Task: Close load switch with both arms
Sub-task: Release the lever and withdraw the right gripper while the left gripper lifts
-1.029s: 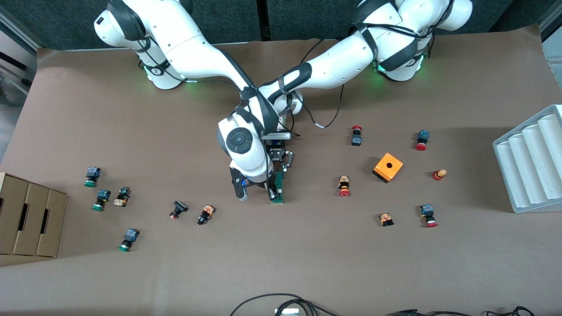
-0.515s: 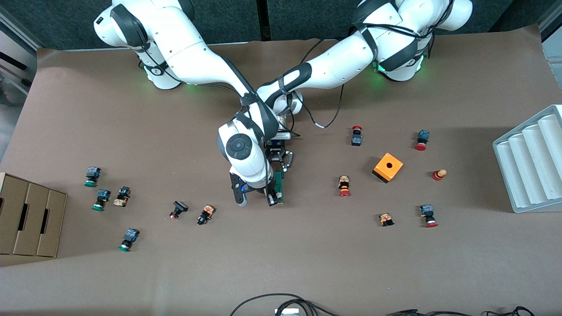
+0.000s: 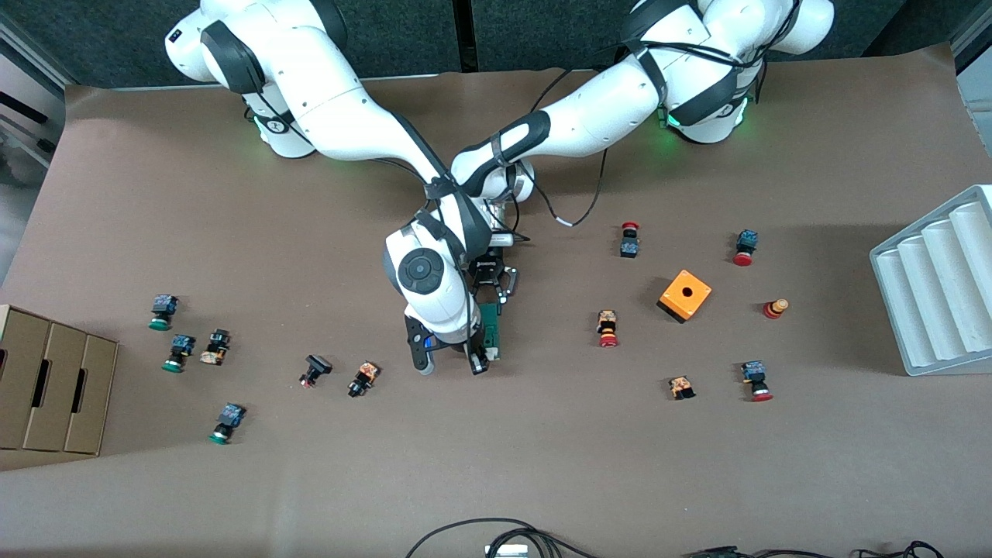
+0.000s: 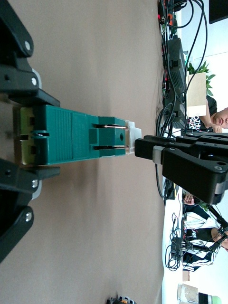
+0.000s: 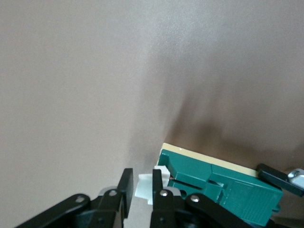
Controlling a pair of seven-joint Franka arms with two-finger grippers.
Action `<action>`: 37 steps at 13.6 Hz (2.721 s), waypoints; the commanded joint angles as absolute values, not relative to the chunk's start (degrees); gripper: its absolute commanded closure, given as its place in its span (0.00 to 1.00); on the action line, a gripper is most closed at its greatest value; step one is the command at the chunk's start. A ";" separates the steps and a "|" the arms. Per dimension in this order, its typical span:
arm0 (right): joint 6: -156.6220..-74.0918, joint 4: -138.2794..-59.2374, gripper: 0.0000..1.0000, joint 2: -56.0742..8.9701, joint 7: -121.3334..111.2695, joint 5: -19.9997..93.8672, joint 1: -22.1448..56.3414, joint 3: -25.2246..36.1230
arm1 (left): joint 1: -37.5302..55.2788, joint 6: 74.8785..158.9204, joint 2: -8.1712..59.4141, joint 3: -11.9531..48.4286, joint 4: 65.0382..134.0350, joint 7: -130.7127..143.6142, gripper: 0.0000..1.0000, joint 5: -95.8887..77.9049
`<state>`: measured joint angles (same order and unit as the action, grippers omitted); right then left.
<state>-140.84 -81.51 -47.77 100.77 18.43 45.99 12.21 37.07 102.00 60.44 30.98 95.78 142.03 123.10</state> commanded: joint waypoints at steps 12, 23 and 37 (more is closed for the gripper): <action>-127.46 -77.70 0.01 -41.76 81.87 17.40 43.16 16.78 | 37.27 101.07 60.38 31.20 96.15 142.38 0.46 122.61; -100.93 -91.32 0.01 -10.92 28.96 11.81 24.37 16.53 | 37.18 102.21 54.94 31.11 98.17 139.23 0.00 117.52; -97.74 -100.64 0.01 5.10 -2.99 -1.05 7.82 10.37 | 35.86 116.36 31.75 31.29 100.72 122.82 0.00 94.96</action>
